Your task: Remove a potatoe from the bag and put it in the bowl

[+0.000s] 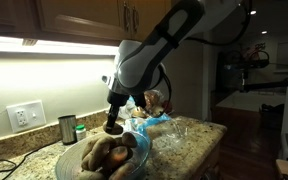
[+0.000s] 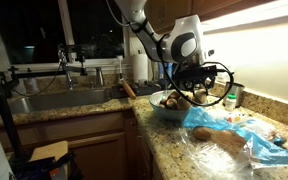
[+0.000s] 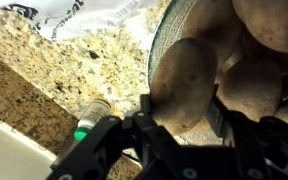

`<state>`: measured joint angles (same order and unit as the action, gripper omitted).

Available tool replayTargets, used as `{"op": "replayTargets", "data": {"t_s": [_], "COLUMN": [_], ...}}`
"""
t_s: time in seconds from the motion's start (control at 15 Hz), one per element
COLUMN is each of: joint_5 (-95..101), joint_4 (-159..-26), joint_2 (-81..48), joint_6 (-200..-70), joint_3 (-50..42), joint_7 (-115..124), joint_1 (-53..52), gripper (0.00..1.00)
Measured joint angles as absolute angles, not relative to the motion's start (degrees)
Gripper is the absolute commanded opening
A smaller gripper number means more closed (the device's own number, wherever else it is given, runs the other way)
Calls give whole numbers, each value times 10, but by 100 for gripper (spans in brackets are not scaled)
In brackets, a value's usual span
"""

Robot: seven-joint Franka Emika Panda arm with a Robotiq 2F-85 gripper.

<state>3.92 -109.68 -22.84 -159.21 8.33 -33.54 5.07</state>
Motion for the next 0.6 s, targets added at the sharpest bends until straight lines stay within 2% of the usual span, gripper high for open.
{"op": "replayTargets", "data": {"t_s": [0.2, 0.27, 0.47, 0.6], "joint_5": [39, 39, 39, 39], "joint_4": [-1085, -1082, -1075, -1069], "joint_2": [-244, -249, -257, -261], "joint_6": [-1592, -1592, -1591, -1591], "joint_3": [93, 95, 99, 99], "joint_7": [-337, -338, -339, -339], "joint_1": [54, 55, 57, 58], "gripper": [32, 75, 94, 100]}}
